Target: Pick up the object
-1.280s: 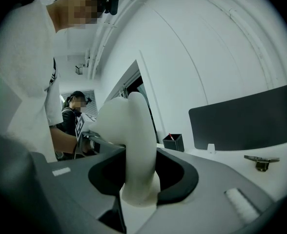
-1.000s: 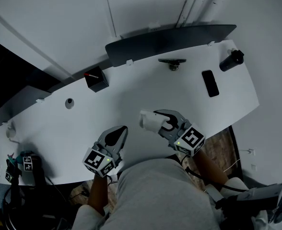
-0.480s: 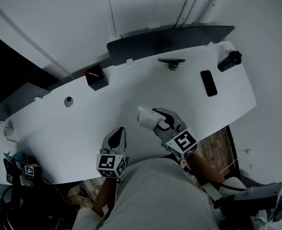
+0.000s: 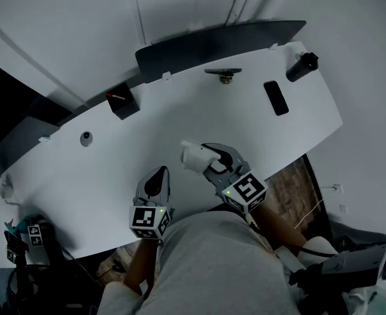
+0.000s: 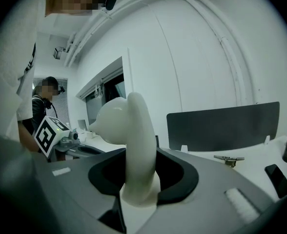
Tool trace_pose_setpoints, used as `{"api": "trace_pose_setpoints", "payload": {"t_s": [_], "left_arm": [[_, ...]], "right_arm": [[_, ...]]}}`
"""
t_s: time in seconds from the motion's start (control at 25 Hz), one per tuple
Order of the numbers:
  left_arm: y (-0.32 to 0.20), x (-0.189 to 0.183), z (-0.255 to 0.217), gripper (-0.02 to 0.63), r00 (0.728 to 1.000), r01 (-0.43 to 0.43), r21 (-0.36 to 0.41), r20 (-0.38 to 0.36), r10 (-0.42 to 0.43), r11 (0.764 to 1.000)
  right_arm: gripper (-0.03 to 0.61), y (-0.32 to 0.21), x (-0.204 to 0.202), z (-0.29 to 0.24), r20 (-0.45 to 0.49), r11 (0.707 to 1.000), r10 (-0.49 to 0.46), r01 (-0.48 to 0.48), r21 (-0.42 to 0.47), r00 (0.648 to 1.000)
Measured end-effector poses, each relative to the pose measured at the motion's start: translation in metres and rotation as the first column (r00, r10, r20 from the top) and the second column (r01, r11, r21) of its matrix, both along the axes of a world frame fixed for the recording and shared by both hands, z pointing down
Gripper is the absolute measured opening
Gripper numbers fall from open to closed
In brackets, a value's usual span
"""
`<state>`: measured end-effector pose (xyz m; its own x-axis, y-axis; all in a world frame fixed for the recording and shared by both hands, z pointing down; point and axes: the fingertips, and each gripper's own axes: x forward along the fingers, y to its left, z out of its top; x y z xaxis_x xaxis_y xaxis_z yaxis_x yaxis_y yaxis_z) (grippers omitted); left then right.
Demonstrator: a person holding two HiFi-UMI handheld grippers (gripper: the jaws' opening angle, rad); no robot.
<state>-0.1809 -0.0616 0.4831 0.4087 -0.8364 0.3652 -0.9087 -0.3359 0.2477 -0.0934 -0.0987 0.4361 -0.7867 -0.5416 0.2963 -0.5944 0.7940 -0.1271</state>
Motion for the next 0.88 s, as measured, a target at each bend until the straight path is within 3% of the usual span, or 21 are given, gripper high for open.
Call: {"api": "trace_pose_setpoints", "payload": {"t_s": [0.52,0.88], "left_arm": [[0.014,0.031,0.005,0.000,0.984,-0.177,0.003,-0.020,0.177,0.984],[0.027,0.060,-0.014,0.000,0.988,-0.152,0.078,0.050,0.148,0.985]], "right_arm": [[0.144,0.037,0.022,0.008,-0.019,0.986,0.163,-0.163,-0.041,0.987],[0.144,0.052,0.036,0.001,-0.025,0.988,0.154,-0.154,0.000,0.988]]}}
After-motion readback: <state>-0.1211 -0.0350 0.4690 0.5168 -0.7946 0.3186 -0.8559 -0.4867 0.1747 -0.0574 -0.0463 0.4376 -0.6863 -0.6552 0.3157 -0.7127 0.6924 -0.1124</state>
